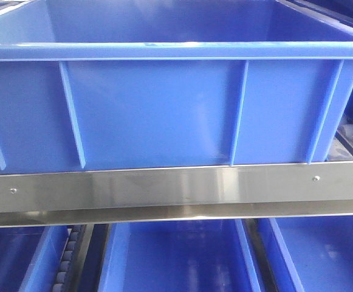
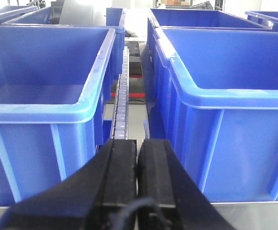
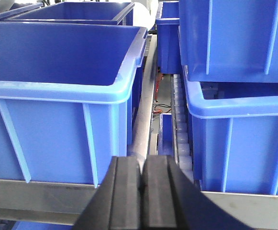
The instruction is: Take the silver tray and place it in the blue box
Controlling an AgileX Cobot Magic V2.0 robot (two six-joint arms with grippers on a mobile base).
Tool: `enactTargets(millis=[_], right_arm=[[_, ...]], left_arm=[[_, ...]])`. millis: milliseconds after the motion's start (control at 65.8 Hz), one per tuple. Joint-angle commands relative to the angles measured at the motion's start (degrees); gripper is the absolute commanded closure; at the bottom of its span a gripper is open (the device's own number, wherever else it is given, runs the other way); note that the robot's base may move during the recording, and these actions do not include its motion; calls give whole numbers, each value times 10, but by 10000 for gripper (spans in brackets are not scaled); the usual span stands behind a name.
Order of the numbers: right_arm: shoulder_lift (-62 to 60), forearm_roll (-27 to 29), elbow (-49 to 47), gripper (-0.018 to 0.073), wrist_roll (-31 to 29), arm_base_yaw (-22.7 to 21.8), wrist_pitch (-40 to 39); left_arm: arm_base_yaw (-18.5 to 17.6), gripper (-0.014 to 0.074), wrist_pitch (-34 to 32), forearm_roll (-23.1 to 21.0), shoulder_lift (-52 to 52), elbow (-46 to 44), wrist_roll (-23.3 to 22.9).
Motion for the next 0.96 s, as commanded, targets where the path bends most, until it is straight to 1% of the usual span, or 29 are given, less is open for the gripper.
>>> enactTargets(millis=[0, 380, 532, 942], right_arm=[[-8, 0, -11, 504, -6, -2, -54], [-8, 0, -11, 504, -6, -2, -54], [-8, 0, -11, 504, -6, -2, -54], [-8, 0, -11, 504, -6, -2, -54]], left_arm=[[2, 604, -55, -3, -7, 10, 3], [2, 604, -54, -3, -7, 10, 3], [2, 604, -54, -31, -7, 10, 3], [2, 604, -50, -28, -7, 10, 3]])
